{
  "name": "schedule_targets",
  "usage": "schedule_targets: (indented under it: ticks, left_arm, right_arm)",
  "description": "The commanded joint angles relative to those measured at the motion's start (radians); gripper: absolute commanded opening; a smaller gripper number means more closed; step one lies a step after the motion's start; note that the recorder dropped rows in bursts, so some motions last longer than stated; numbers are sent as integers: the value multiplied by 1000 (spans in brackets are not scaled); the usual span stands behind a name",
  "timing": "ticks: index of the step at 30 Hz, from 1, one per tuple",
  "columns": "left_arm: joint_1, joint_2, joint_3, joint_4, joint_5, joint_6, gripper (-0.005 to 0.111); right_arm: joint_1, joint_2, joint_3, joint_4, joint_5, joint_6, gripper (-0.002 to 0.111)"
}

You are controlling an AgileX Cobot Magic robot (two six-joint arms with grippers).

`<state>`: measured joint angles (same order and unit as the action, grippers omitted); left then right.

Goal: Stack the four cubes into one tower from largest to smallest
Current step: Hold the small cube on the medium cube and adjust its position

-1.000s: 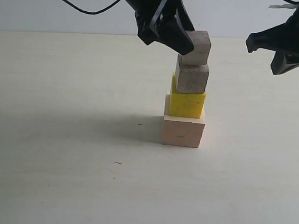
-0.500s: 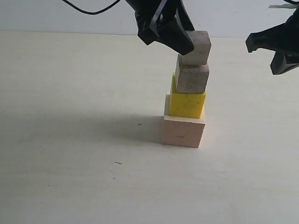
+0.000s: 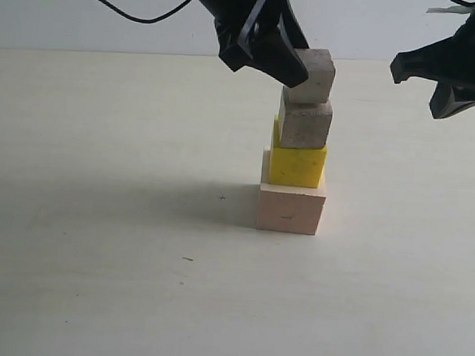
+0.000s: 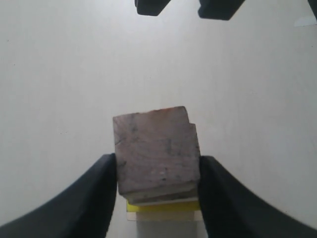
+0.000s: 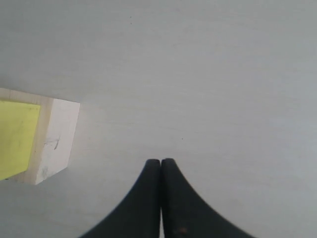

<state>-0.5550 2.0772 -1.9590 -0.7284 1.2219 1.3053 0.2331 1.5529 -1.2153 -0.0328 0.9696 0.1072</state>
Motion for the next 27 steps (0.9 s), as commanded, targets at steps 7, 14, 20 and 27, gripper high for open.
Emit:
schedule_targets:
  ticks: [7,14,20,27]
  left_arm:
    - [-2,-4,-8,-5,-1,1,57]
    - [-2,-4,-8,-5,-1,1,57]
    - [-2,-4,-8,-9,-1,-1,57]
    - [-2,-4,-8,-18,-1,-5,57]
  right_arm:
    - [-3,-8,2,0,-14,-1,0]
    - [-3,-8,2,2,-14,-1,0]
    - [-3,-8,2,7,-20,-1,0]
    - [-3,-8,2,7,-22,-1,0]
